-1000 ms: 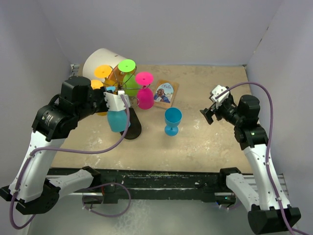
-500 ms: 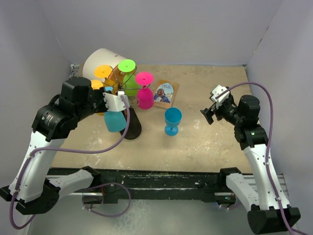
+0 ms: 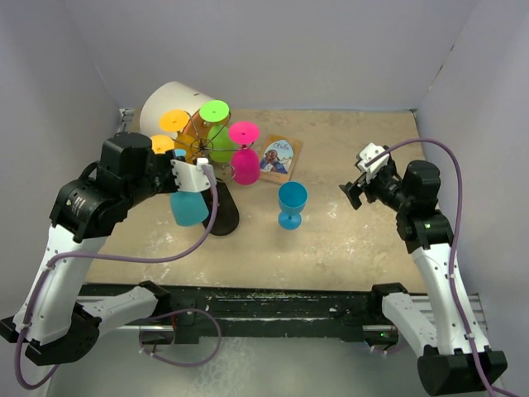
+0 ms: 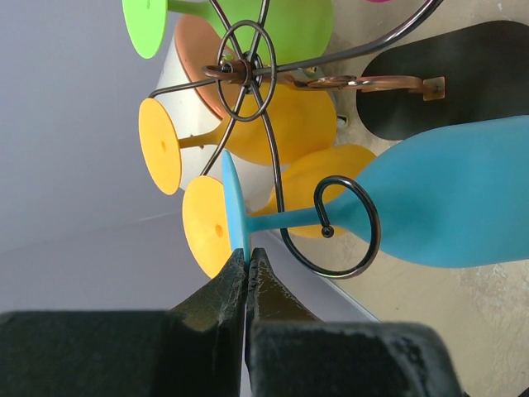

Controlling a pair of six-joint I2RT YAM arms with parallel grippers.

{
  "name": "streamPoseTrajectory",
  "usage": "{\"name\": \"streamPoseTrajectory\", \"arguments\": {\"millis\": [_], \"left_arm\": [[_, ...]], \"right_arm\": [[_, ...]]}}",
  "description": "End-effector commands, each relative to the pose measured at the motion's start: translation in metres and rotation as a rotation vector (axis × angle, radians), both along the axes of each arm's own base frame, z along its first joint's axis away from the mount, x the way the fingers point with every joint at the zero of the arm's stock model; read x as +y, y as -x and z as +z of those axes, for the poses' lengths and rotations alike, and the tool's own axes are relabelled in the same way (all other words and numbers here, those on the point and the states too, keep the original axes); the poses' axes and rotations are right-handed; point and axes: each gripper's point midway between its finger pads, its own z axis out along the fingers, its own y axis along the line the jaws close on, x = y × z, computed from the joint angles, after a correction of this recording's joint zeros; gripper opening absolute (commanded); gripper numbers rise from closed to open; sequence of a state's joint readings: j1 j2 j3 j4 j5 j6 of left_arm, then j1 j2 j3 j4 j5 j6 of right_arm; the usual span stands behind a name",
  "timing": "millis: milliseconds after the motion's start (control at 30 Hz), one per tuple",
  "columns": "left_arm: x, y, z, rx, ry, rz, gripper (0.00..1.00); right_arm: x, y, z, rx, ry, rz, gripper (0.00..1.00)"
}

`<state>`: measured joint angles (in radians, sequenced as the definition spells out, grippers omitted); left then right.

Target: Place the wine glass upside down on the wine glass rack

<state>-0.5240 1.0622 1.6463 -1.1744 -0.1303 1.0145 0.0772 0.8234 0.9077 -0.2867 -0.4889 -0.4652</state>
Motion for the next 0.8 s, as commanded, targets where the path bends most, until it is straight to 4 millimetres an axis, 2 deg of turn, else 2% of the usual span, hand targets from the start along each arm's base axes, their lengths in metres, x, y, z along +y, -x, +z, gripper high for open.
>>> {"name": "streamPoseTrajectory", "arguments": {"millis": [0, 267, 767], "left_arm": [[0.008, 0.004, 0.017, -0.056, -0.002, 0.008, 0.00], [0.011, 0.009, 0.021, -0.061, -0.007, 0.004, 0.00], [0.002, 0.026, 0.022, -0.030, 0.046, -0.062, 0.00]], "right_arm": [[-0.001, -0.004, 0.009, -0.049, 0.005, 0.002, 0.92], [-0.001, -0.005, 0.008, -0.045, 0.004, 0.002, 0.92], [-0.004, -0.004, 0.009, -0.051, 0.001, -0.004, 0.92]]}}
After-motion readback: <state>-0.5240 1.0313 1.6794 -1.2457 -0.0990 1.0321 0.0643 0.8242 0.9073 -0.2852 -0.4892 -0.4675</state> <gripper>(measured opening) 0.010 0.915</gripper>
